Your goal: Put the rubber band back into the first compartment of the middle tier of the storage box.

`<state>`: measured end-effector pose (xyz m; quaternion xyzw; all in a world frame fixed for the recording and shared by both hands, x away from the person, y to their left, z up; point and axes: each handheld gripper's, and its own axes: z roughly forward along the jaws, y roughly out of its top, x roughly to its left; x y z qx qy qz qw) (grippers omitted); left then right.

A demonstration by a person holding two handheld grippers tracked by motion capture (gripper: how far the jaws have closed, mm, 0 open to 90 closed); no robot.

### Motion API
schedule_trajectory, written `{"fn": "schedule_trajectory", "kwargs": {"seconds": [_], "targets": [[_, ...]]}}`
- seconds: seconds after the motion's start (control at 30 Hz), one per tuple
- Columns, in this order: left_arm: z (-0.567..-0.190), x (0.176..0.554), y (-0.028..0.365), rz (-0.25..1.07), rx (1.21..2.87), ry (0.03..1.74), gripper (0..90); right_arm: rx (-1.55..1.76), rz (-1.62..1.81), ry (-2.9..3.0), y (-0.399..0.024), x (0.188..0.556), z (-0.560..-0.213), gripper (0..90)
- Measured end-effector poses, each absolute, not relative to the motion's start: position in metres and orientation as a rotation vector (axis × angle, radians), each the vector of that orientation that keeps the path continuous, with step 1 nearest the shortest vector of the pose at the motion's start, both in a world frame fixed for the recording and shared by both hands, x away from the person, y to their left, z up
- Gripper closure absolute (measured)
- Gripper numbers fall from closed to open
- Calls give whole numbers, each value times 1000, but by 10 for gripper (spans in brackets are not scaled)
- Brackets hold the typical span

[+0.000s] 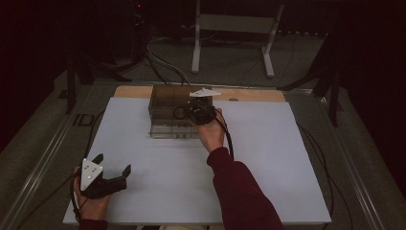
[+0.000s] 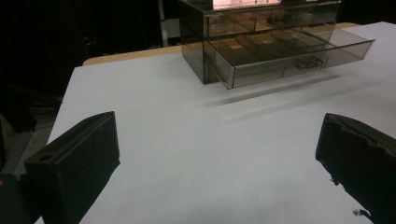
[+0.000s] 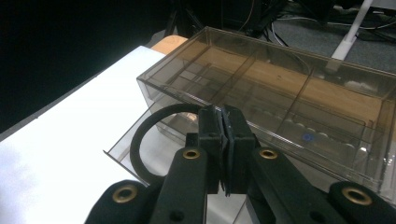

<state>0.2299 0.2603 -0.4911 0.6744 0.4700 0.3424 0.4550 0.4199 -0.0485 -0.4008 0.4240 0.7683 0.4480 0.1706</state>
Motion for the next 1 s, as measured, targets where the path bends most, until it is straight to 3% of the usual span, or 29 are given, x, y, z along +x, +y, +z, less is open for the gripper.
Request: {"fn": "schedule_trajectory", "kwargs": {"seconds": [1.0], "targets": [[-491,230,261,846,1661,1159,4,1227,1293,2182,-25,425,-419,888]]}}
